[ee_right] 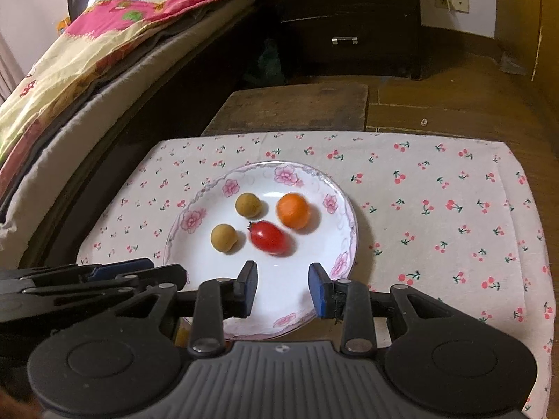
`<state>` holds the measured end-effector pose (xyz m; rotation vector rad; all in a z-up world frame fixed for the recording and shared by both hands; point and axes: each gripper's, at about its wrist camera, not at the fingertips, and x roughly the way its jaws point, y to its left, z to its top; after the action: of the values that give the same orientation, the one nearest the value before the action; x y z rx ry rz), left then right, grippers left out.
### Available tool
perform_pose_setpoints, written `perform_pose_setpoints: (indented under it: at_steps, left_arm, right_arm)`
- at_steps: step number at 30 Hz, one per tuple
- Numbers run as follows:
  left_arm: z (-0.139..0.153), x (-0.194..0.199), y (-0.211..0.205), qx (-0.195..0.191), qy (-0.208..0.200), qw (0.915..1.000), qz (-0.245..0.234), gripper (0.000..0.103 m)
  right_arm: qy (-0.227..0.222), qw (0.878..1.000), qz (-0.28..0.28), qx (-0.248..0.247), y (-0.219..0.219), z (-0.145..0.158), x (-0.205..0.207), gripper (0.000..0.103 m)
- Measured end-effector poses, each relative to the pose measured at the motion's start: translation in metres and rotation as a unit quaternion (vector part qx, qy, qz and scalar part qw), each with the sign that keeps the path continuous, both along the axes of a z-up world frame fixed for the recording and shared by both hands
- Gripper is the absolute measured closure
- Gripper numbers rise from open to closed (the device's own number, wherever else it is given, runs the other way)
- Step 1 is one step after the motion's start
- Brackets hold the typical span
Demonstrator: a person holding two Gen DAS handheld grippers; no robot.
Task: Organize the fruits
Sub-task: 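Move both grippers back toward the remaining fruit cluster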
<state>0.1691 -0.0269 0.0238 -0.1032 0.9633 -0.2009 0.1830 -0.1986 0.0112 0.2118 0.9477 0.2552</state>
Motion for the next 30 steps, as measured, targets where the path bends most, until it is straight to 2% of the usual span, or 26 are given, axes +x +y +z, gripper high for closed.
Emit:
perform_pose_setpoints:
  at_steps: [16,30]
  left_arm:
    - [0.012,-0.032,0.017,0.005,-0.014,0.9999,0.001,0.059]
    - [0.006,-0.061,0.019,0.008,-0.005,0.9998,-0.015,0.058]
  right_arm:
    - [-0.018,1.000,0.009,0.001,0.001,0.024,-0.034,0.069]
    - [0.004,1.000,0.021,-0.011,0.005,0.015,-0.072,0.068]
